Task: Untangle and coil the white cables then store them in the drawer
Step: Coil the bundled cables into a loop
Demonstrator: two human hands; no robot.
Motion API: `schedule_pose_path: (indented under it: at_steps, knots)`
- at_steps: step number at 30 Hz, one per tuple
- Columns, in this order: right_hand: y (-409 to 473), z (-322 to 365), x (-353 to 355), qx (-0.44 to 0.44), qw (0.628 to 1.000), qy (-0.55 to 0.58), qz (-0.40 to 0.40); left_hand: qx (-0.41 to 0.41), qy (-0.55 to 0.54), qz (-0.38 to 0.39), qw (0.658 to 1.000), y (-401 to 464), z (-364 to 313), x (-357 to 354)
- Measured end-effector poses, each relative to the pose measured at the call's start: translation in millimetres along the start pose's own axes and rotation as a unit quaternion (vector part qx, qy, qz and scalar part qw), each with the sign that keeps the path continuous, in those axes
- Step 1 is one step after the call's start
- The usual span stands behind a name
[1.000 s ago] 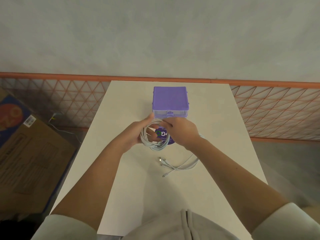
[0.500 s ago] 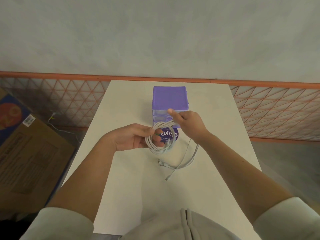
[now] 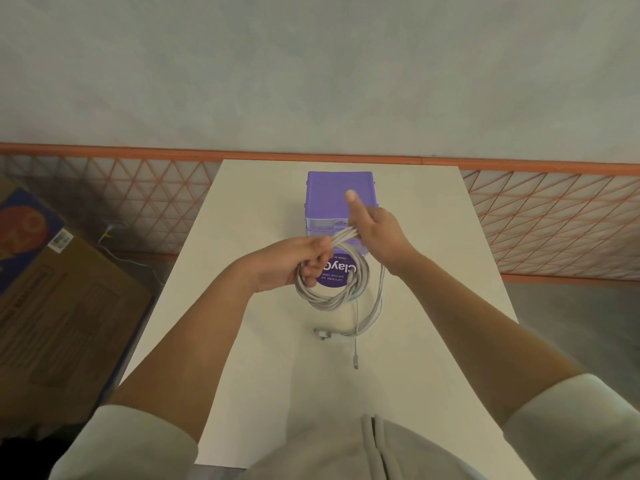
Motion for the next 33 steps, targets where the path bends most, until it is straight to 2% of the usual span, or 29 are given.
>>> schedule_pose_path:
  at_steps: [5, 9, 11, 15, 17, 20, 24, 33]
  knots:
    - [-6.3, -35.8, -6.8, -0.055, 0.995, 0.077, -0.006, -0.057, -0.197, 0.026, 0.978, -0.2, -2.8, 0.6]
    - [-9.4, -46.6, -21.6, -0.043, 0.986, 0.162, -0.02, -0.093, -0.278, 0.0, 0.956, 4.3, -1.8, 7.2]
    - [-7.7, -52.0, -24.4, -0.076, 0.977, 0.196, -0.034, -0.113, -0.316, -0.015, 0.942, 5.4, -1.8, 11.0]
    - [-10.7, -66.9, -31.8, -0.092, 0.983, 0.158, 0.005, -0.154, -0.395, -0.019, 0.906, 1.6, -11.0, 23.0]
    - [-18.3, -73.0, -35.4, -0.1, 0.987, 0.121, 0.015, -0.161, -0.39, -0.037, 0.906, -0.4, -15.3, 29.8]
    - [-23.2, -76.0, -39.6, -0.107, 0.987, 0.116, 0.002, -0.147, -0.338, -0.082, 0.926, 0.0, -13.4, 32.9]
    - [-21.9, -62.0, -41.9, -0.12, 0.975, 0.188, -0.006, -0.132, -0.309, -0.111, 0.935, 5.1, -7.2, 31.4]
    - [-20.4, -30.1, -56.1, -0.106, 0.944, 0.3, 0.083, -0.102, -0.27, -0.176, 0.941, 4.4, -1.1, 34.4]
Point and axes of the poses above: each hand's wrist, its own y-axis towards the middle knuckle, its own x-axis out of the back of the hand, z = x × y, the point moved 8 cm from there along y, towards the middle knuckle, and after that the axes turned 3 degrees about x, right-handed, at the moved point
